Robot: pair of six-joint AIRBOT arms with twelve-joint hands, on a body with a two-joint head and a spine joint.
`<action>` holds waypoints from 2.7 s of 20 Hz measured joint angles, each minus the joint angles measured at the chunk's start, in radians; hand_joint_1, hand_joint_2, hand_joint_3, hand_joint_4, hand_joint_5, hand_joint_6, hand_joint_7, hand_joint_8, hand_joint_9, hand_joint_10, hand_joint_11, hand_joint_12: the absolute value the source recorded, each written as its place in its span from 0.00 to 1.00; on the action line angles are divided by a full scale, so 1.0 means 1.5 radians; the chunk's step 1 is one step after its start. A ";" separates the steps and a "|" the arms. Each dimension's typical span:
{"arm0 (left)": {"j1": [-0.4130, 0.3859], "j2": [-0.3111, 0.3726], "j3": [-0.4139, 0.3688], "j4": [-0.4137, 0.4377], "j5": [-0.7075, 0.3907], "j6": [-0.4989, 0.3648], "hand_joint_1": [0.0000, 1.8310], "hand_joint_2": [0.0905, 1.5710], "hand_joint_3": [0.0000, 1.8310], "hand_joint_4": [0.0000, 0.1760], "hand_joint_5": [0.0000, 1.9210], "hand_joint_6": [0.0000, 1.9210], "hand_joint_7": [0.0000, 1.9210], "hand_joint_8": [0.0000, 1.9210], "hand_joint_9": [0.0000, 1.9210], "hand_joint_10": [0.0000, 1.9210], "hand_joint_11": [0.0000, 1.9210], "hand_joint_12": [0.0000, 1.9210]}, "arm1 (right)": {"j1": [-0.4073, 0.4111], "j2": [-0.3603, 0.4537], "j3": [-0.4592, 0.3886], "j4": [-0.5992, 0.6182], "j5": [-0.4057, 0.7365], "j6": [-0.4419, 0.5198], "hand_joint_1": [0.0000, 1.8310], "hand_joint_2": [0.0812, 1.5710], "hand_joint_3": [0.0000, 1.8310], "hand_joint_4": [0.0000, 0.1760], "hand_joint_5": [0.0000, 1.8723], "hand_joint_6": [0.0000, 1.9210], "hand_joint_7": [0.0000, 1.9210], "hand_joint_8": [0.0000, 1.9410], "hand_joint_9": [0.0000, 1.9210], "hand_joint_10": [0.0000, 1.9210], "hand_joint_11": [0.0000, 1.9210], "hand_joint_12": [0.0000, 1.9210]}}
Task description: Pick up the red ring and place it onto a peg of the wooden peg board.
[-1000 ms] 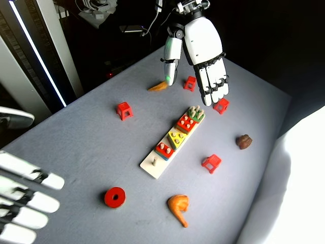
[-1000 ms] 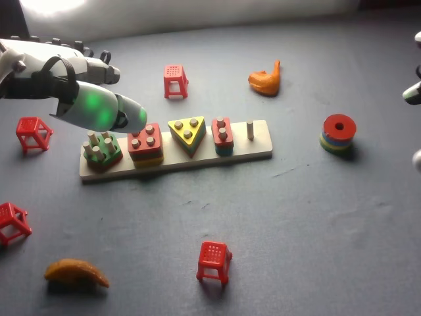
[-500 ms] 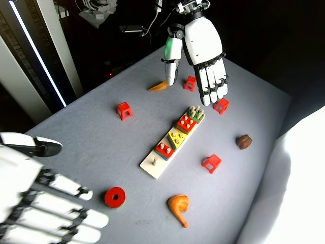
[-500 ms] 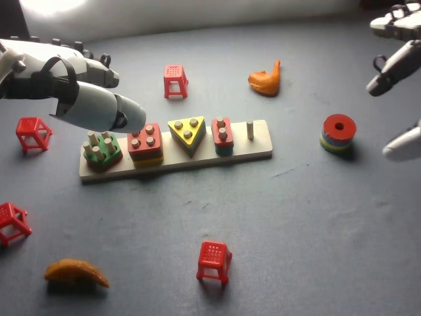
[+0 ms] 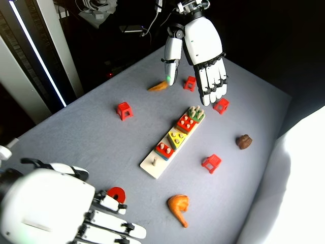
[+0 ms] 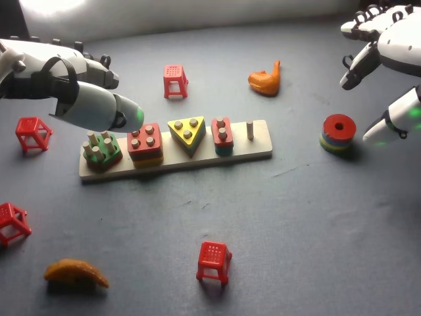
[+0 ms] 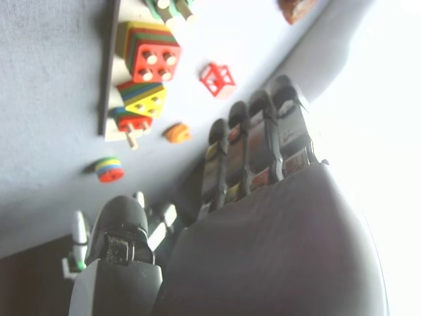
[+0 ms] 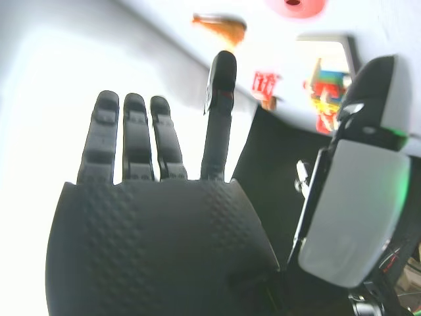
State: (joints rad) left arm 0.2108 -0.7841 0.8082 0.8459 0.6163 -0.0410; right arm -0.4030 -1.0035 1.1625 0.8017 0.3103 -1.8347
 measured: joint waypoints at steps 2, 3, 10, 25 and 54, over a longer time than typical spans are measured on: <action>0.000 0.000 0.000 0.000 0.000 0.000 0.00 0.81 0.00 0.00 0.07 0.00 0.07 0.00 0.05 0.00 0.00 0.11 | -0.003 -0.023 0.024 0.000 -0.011 -0.010 0.45 0.40 0.00 1.00 0.43 0.02 0.00 0.00 0.00 0.00 0.00 0.00; 0.000 0.000 0.000 0.000 0.000 0.000 0.00 0.81 0.00 0.00 0.07 0.00 0.07 0.00 0.04 0.00 0.00 0.10 | -0.005 -0.029 0.030 0.000 -0.013 -0.017 0.44 0.41 0.00 1.00 0.44 0.02 0.00 0.00 0.00 0.00 0.00 0.00; 0.000 0.000 0.000 0.000 0.000 0.000 0.00 0.81 0.00 0.00 0.08 0.00 0.08 0.00 0.05 0.00 0.00 0.13 | -0.013 -0.088 0.074 -0.001 -0.020 -0.044 0.43 0.43 0.01 1.00 0.44 0.01 0.00 0.00 0.00 0.00 0.00 0.00; 0.000 0.000 0.000 0.000 0.000 0.000 0.00 0.80 0.00 0.00 0.09 0.00 0.08 0.00 0.05 0.00 0.00 0.12 | -0.013 -0.151 0.123 -0.026 -0.021 -0.046 0.40 0.45 0.01 1.00 0.48 0.01 0.00 0.00 0.00 0.00 0.00 0.00; 0.000 0.000 0.000 0.000 0.000 0.000 0.00 0.80 0.00 0.00 0.08 0.00 0.08 0.00 0.05 0.00 0.00 0.12 | -0.020 -0.131 0.103 -0.026 -0.017 -0.037 0.62 0.59 0.00 1.00 0.78 0.06 0.12 0.01 0.00 0.00 0.00 0.00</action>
State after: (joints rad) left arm 0.2108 -0.7845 0.8082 0.8455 0.6159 -0.0406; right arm -0.4335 -1.1999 1.3174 0.7631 0.2855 -1.8904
